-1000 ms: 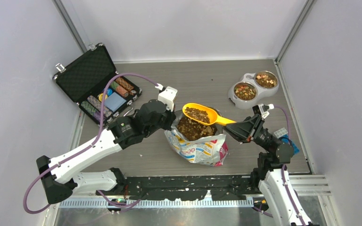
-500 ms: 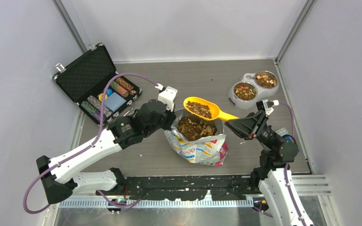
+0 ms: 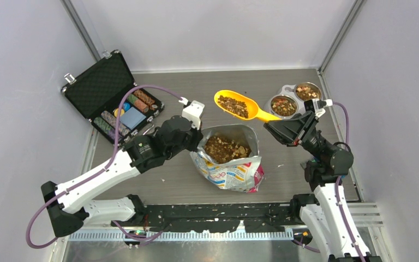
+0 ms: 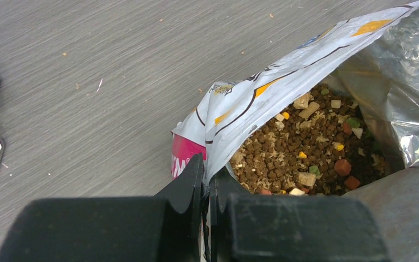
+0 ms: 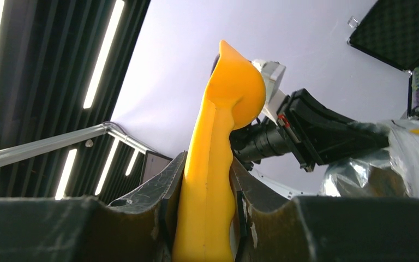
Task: Serve the pet food
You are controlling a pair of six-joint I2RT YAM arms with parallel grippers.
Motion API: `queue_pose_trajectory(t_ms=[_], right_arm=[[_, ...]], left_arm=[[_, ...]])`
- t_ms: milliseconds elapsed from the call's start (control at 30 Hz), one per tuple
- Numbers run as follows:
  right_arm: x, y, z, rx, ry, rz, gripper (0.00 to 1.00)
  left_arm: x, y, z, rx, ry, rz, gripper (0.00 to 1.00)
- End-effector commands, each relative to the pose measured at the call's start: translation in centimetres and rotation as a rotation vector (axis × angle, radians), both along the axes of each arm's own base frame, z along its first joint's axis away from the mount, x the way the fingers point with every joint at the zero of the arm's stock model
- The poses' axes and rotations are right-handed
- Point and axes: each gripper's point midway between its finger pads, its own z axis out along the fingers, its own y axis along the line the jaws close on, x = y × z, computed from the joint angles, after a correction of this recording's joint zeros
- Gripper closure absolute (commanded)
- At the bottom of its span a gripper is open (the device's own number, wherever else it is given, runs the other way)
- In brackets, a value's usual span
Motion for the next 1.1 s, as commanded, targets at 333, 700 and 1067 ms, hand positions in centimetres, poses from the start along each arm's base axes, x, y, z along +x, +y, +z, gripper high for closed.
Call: queue_pose_trajectory(t_ms=[333,700,1067], right_arm=[[2.2,-2.9,8.5,0.064,-0.193,-0.169,0.95],[5.9,-8.0,9.5,0.079,-0.192,-0.358,0.95],[9.5,-14.2,7.3,0.043,-0.133,-0.572,0.95]], left_arm=[[0.5,0.9,5.5,-0.147,-0.119,0.047,1.0],[0.5,1.0,5.0,-0.136,-0.112,0.052,1.0],[0.9,1.5,4.4,-0.117,-0.126,0.078,1.0]])
